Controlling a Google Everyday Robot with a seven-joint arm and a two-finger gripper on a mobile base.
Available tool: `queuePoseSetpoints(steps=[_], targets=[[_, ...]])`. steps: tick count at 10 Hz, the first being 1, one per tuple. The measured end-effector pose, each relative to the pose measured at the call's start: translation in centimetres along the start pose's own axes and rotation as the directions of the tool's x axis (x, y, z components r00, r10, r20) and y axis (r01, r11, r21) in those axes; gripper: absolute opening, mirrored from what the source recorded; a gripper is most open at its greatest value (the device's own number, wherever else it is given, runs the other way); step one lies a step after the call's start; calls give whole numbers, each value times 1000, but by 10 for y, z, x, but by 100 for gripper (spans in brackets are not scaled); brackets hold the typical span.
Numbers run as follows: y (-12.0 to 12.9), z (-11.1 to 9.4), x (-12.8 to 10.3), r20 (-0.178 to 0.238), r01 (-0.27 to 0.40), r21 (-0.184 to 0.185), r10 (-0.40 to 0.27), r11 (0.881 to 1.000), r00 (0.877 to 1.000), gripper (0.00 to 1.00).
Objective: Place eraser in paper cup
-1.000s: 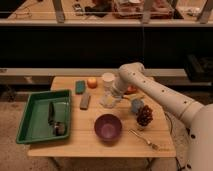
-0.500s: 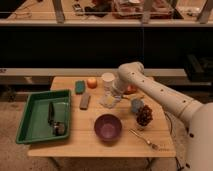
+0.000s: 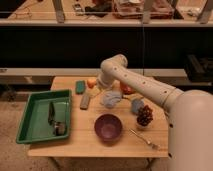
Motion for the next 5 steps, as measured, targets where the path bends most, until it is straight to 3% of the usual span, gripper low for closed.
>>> queuePoseSetpoints(steps=[2,3,5], targets=[[-9,14,16,4,-89,-70,89,994,996,80],[-13,26,18,22,-107,-82,109,991,994,80],[-12,27,17,25,-110,-88,112,990,993,80]])
